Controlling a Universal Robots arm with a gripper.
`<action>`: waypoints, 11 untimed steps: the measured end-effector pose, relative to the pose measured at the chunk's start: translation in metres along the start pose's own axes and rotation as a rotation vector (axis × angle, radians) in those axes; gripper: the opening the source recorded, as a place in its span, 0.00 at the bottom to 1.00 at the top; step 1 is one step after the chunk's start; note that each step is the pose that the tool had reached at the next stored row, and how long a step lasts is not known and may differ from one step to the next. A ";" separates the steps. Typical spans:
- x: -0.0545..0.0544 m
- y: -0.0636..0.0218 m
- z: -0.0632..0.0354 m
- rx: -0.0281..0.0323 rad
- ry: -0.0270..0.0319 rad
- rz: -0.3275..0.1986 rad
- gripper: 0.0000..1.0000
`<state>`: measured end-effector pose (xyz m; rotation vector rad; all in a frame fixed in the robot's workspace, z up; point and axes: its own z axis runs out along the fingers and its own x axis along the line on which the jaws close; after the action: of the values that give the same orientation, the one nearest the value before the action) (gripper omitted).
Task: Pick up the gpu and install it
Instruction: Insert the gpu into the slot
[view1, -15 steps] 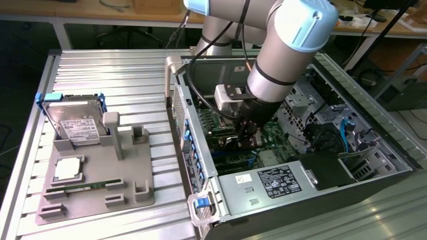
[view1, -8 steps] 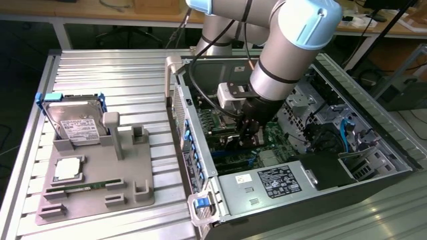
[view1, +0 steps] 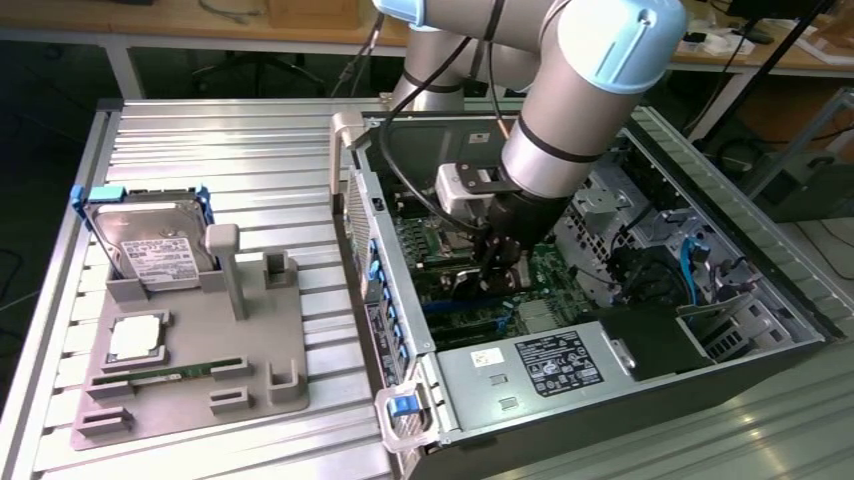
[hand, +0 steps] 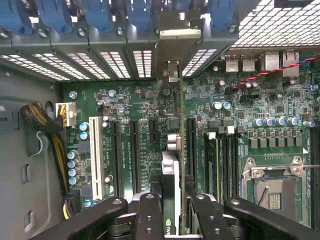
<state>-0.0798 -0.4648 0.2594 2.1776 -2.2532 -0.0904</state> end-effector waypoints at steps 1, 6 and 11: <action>0.000 -0.0001 -0.0022 -0.0001 0.0009 -0.002 0.27; -0.001 -0.0051 -0.0087 -0.0001 0.0012 -0.007 0.27; 0.001 -0.0106 -0.0149 -0.0004 -0.0058 -0.013 0.27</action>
<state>-0.0685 -0.4671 0.2738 2.1955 -2.2415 -0.0973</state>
